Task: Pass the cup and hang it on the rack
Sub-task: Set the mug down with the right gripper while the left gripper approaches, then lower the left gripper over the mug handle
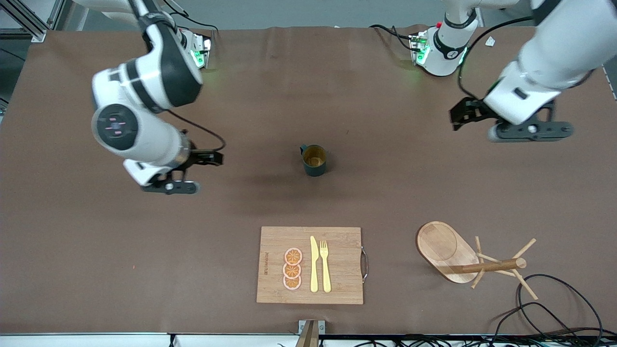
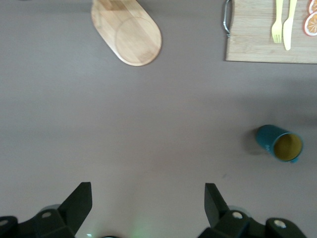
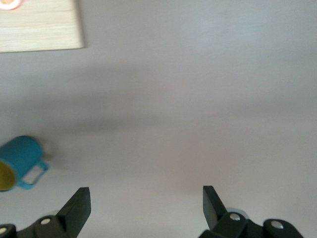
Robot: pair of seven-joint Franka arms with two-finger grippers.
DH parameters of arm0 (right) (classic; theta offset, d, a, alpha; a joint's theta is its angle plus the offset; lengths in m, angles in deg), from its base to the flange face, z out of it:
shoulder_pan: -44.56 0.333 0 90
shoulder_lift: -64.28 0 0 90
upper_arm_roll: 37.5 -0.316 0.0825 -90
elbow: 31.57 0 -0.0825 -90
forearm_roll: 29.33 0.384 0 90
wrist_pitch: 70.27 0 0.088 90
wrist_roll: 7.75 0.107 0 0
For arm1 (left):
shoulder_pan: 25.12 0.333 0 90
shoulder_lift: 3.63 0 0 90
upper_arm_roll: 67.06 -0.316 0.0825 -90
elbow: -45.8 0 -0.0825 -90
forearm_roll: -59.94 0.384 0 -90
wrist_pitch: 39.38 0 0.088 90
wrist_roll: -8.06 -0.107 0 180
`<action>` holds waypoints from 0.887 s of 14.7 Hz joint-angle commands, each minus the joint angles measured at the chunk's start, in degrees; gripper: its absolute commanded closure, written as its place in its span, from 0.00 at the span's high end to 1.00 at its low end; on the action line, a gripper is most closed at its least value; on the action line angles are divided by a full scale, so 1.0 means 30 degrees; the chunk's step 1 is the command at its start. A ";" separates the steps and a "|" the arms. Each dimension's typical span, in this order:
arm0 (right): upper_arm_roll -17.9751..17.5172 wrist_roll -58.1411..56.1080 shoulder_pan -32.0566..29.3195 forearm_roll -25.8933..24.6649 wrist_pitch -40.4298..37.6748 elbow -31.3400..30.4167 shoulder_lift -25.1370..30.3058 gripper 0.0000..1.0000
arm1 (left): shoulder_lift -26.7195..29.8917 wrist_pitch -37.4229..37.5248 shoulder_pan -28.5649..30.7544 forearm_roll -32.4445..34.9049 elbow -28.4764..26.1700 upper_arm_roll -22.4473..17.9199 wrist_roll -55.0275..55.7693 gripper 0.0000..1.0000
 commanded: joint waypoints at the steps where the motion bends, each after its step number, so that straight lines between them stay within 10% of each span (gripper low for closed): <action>1: -0.0395 -0.2507 -0.2196 -0.0477 -0.0601 -0.0830 0.1074 1.00 | -0.0898 -0.0561 -0.1867 0.0433 0.0309 0.0006 0.2878 1.00; 13: -0.0395 -0.7611 -0.7241 -0.2030 -0.1804 -0.0070 0.2364 1.00 | -0.5380 -0.3607 -0.9983 0.2952 0.0339 0.0006 1.6032 1.00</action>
